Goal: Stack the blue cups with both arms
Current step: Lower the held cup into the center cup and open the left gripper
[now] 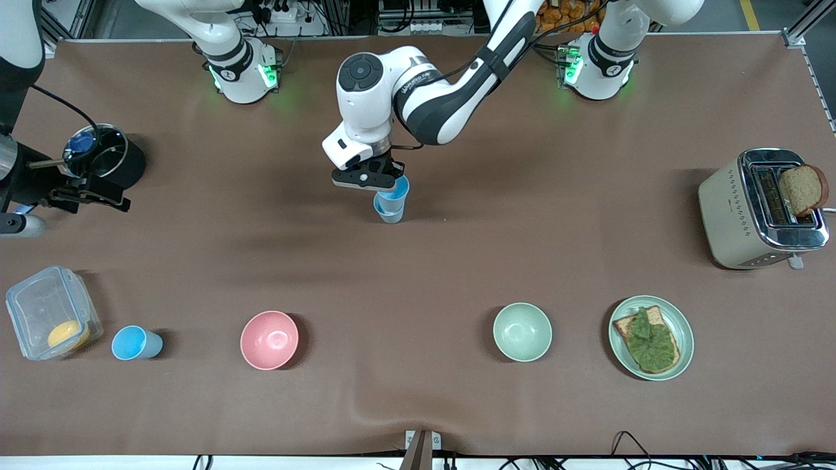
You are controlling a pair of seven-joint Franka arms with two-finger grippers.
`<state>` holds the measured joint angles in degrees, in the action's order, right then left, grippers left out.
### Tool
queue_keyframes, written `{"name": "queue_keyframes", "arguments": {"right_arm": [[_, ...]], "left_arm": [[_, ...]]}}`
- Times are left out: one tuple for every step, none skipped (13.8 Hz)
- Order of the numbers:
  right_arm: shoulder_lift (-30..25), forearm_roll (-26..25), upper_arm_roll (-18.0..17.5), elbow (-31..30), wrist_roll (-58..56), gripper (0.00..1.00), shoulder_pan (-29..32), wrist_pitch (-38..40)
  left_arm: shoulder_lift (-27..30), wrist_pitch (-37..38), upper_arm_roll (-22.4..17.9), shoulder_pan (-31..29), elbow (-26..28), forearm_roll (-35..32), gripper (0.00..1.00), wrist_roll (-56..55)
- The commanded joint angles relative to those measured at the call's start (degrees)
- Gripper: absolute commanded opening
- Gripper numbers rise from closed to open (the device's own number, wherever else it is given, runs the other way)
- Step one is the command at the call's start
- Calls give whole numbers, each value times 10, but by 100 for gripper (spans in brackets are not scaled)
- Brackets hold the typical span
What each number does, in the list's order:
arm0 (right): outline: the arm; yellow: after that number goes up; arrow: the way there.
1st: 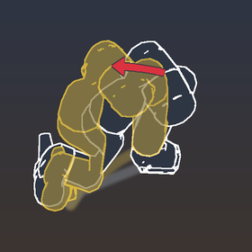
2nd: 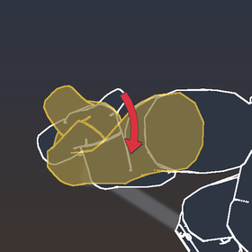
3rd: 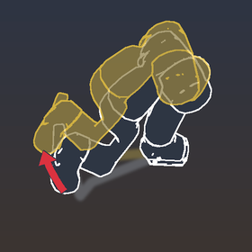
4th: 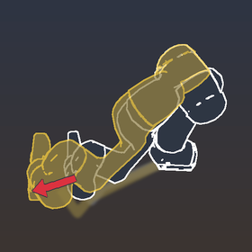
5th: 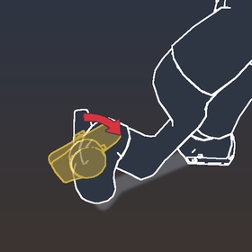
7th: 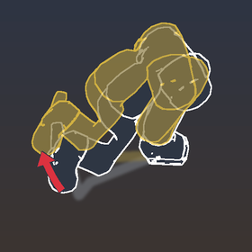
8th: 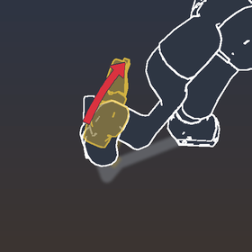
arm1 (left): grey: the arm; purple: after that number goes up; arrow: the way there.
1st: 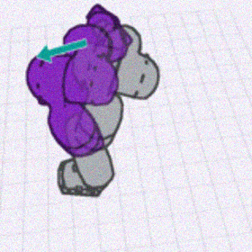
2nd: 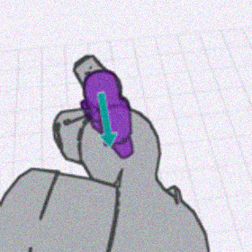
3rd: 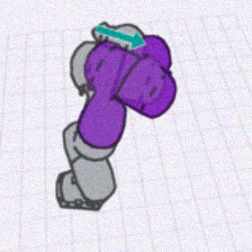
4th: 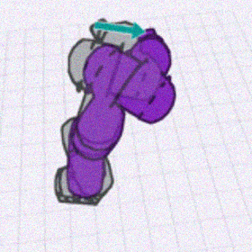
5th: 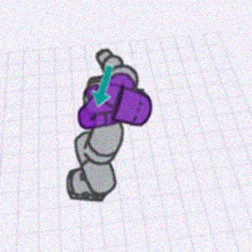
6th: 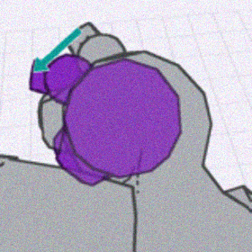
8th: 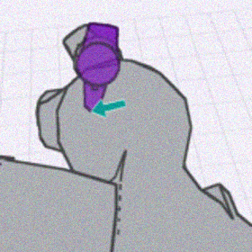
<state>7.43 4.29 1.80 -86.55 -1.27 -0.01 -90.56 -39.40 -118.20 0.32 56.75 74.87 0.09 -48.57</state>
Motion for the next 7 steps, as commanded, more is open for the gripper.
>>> {"name": "queue_keyframes", "arguments": {"right_arm": [[-18, 7, -2, -18, -6, 100, 3, -6], [-18, 7, -2, -18, -6, 100, 3, -6], [-18, 7, -2, -18, -6, 100, 3, -6], [-18, 7, -2, -19, -6, 100, 3, -6], [-18, 7, -2, -18, -6, 100, 3, -7], [-18, 7, -2, -18, -6, 100, 3, -8], [-18, 7, -2, -19, -6, 100, 3, -6]], "left_arm": [[-19, 2, -12, 13, -16, -13, 0, -20], [-22, 2, -12, 15, -16, -13, 0, -20], [-23, 2, -17, 21, -16, -13, 0, -19], [-22, 2, -22, 26, -16, -13, 0, -19], [-22, 2, -23, 26, -16, -13, 0, -19], [-23, 2, -23, 25, -16, -13, 0, -17], [-23, 2, -24, 25, -16, -13, 0, -15]]}}
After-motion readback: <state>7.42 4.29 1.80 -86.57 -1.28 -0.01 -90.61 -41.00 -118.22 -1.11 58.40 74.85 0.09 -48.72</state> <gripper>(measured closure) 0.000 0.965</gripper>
